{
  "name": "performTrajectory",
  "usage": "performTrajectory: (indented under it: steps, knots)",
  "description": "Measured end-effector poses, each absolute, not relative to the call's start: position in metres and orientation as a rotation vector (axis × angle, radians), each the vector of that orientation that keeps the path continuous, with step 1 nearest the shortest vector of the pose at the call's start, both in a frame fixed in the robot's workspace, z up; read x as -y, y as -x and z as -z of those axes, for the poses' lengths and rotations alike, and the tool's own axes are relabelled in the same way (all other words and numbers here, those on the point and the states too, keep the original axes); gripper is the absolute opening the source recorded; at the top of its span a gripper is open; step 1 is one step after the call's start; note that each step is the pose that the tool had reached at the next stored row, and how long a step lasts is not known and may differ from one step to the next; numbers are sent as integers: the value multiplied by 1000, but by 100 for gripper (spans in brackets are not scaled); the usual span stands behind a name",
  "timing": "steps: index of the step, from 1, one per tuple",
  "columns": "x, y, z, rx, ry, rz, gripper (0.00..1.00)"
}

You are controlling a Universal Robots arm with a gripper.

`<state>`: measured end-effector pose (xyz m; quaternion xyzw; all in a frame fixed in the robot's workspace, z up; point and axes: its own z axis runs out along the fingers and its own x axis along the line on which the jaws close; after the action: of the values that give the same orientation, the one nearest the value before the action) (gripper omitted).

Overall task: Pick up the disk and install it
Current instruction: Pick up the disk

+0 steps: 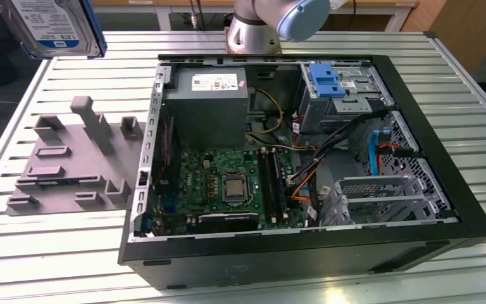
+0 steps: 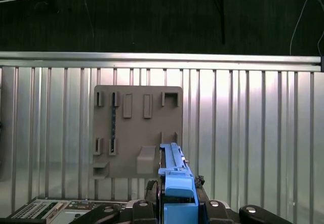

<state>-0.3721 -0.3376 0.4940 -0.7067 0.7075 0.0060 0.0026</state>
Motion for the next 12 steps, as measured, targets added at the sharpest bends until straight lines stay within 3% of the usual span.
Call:
performTrajectory:
  steps: [12]
  knots:
    - [338,356,-494,-2219,2217,-19,36]
